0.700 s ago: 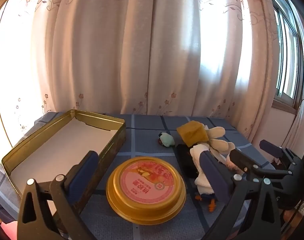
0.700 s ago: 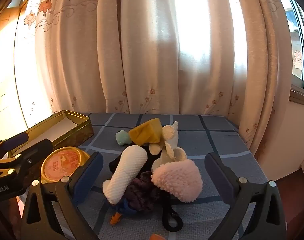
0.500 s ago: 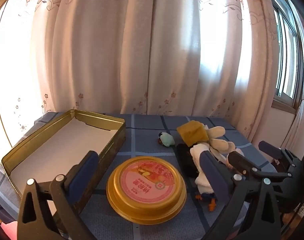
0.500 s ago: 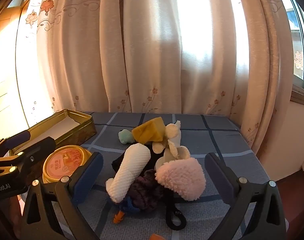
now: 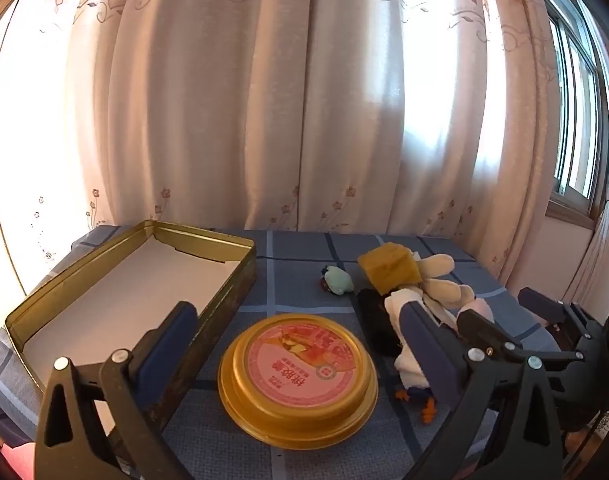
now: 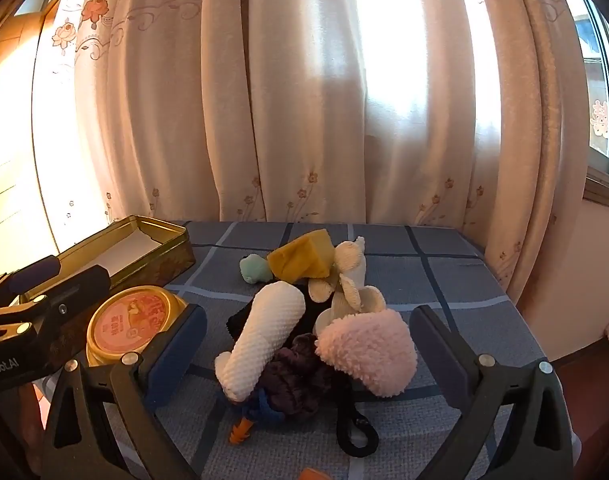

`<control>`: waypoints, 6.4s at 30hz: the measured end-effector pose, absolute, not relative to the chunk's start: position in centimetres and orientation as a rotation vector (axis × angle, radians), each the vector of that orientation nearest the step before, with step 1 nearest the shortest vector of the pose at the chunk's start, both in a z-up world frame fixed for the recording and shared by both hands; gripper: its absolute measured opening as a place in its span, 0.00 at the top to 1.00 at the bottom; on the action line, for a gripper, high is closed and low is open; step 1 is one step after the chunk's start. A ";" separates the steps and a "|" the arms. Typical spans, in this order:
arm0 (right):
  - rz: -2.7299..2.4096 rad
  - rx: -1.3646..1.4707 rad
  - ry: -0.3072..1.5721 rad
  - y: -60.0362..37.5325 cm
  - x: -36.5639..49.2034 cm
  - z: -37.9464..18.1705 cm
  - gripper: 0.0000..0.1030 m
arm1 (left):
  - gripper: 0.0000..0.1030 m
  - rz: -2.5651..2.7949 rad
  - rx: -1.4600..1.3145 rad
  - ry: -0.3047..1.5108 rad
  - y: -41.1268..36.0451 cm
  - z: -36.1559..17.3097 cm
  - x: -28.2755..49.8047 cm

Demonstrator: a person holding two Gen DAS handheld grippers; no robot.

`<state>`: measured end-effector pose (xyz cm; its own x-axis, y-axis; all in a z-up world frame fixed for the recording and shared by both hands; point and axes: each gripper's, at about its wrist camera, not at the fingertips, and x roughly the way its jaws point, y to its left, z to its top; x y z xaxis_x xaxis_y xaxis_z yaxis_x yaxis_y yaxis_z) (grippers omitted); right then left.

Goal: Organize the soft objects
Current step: 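Move both tools toward the pile of soft items, then grasp the white towel roll with the left tool while the right tool grasps the pink fluffy sock, then lift the white towel roll and pink sock and carry both over the gold tin box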

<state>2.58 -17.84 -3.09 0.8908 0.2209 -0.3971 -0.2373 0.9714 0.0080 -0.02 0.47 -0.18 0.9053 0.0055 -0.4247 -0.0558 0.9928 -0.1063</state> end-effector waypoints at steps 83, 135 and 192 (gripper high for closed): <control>0.273 0.024 0.498 -22.6 5.5 -7.5 0.32 | 0.02 -0.068 -0.040 0.468 -3.2 -1.9 1.0; 0.355 0.192 0.322 -25.8 3.2 -5.9 0.73 | 0.50 -0.148 0.028 0.741 -10.4 -5.1 10.3; 0.365 0.042 0.307 -18.2 9.8 -2.7 0.73 | 0.88 -0.039 -0.131 0.533 0.5 -0.7 9.1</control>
